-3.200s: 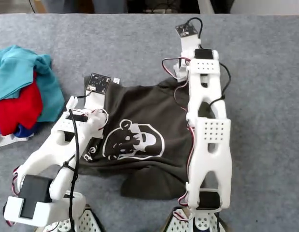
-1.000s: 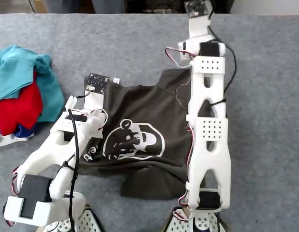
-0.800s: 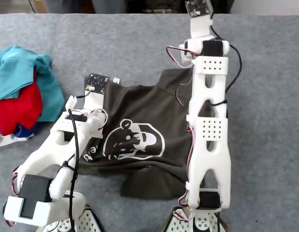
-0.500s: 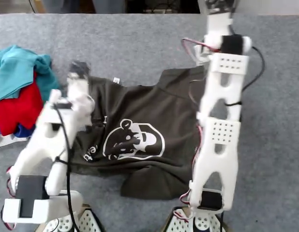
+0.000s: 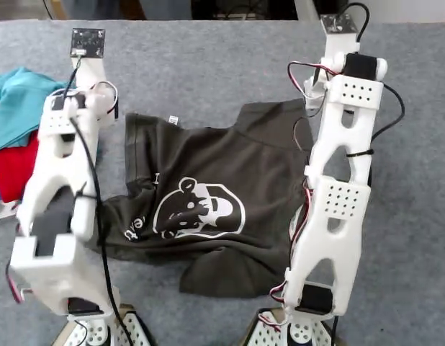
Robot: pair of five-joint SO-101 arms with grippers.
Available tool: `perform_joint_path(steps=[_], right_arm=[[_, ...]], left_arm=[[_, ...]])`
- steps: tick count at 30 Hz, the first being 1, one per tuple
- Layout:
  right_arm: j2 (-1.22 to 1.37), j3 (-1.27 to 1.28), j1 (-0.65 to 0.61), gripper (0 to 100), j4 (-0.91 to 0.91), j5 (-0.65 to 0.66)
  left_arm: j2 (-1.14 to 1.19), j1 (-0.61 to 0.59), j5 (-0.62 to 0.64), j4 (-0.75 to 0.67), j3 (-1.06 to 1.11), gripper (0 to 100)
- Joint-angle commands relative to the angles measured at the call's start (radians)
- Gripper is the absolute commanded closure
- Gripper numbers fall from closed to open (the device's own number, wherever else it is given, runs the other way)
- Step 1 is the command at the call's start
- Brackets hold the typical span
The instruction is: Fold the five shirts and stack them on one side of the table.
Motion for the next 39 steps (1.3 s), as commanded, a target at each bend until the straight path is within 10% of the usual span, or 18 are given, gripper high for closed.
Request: perform_joint_path(steps=[1, 20, 39], right_arm=[[-0.056, 0.001, 0.0, 89.9, -0.072, -0.006], [0.16, -0.01, -0.055, 80.7, -0.288, -0.008], [0.331, -0.021, -0.081, 87.6, -0.411, -0.003]], left_arm=[[0.124, 0.008, 0.029, 0.077, -0.219, 97], [0.664, 0.008, 0.173, 0.591, -1.053, 90], [0.783, 0.001, 0.167, 0.698, -1.27, 91]])
